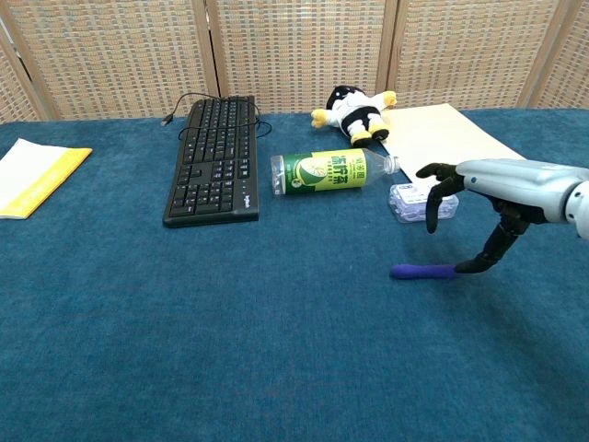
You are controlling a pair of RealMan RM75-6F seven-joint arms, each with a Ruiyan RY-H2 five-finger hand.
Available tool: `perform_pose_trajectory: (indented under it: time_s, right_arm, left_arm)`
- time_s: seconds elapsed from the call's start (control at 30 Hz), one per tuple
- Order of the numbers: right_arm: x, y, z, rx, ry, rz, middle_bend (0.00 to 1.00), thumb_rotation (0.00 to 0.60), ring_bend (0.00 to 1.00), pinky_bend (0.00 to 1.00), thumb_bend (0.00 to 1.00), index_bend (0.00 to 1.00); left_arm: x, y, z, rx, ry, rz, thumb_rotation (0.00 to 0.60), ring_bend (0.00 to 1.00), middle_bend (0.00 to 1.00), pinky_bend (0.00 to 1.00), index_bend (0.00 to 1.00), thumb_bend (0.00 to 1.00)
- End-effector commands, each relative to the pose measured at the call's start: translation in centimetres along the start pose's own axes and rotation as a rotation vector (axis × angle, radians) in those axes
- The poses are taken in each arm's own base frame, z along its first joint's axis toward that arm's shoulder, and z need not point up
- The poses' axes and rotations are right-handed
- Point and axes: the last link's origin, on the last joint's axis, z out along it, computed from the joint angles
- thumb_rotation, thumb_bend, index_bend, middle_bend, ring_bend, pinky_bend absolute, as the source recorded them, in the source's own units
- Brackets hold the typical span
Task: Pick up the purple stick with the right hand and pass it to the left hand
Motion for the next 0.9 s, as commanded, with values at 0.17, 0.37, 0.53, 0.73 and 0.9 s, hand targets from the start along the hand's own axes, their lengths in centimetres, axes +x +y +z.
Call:
perform_pose_trajectory:
  time_s: [0.17, 0.37, 0.53, 0.73, 0.9]
  right_arm:
    - [-1.6, -0.3, 1.4, -0.038, -0.028, -0.047, 0.00, 0.600, 0.00, 0.00, 0.37, 0.46]
    - [-2.6, -0.4, 1.9, -0.063, -0.047, -0.067, 0.00, 0.600, 0.00, 0.00, 0.40, 0.47]
    - [-3.2, -0.4, 2.2, -0.074, -0.056, -0.080, 0.00, 0.600, 0.00, 0.00, 0.42, 0.47]
    - [-3.3, -0.5, 2.5, -0.078, -0.058, -0.083, 0.00, 0.600, 0.00, 0.00, 0.46, 0.48]
    - [-3.5, -0.7, 2.6, -0.076, -0.055, -0.084, 0.00, 0.600, 0.00, 0.00, 0.46, 0.49]
  left_arm:
    - [-0.1, 0.0, 0.1, 0.002, -0.004, 0.002, 0.600, 0.00, 0.00, 0.00, 0.00, 0.00]
    - [-0.2, 0.0, 0.1, 0.002, -0.007, 0.003, 0.600, 0.00, 0.00, 0.00, 0.00, 0.00]
    - [-0.2, 0.0, 0.1, 0.003, -0.008, 0.004, 0.600, 0.00, 0.00, 0.00, 0.00, 0.00]
    - [-0.2, 0.1, 0.1, 0.003, -0.005, 0.002, 0.600, 0.00, 0.00, 0.00, 0.00, 0.00]
    - [-0.2, 0.1, 0.1, 0.003, -0.006, 0.002, 0.600, 0.00, 0.00, 0.00, 0.00, 0.00]
